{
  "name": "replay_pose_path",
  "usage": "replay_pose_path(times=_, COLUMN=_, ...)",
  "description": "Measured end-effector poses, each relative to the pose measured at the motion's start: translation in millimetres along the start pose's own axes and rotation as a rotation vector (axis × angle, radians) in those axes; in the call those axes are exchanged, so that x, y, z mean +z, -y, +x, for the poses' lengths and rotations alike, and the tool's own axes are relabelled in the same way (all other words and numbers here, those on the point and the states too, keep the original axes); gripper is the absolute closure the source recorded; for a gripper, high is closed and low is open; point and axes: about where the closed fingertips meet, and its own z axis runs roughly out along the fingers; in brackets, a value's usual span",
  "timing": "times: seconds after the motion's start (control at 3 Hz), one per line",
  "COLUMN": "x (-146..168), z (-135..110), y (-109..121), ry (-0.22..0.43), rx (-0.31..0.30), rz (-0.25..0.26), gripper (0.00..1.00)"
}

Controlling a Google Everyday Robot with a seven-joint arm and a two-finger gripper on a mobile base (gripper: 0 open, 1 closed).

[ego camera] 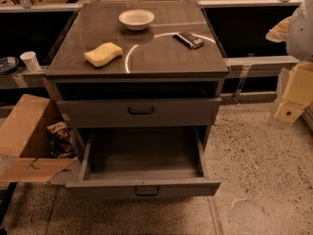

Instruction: Close middle drawer

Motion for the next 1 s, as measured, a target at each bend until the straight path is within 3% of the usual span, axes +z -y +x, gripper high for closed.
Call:
replay_pose_path(times=0.67, x=13, z=-3, y=-6, ry=-0.019, rx=-0.032, rz=-0.021, gripper=0.0)
replay_pose_path(times=1.0, x=44, z=-12, y=-26, ry=-0.024, rx=-0.109, rz=-0.053, gripper=0.0)
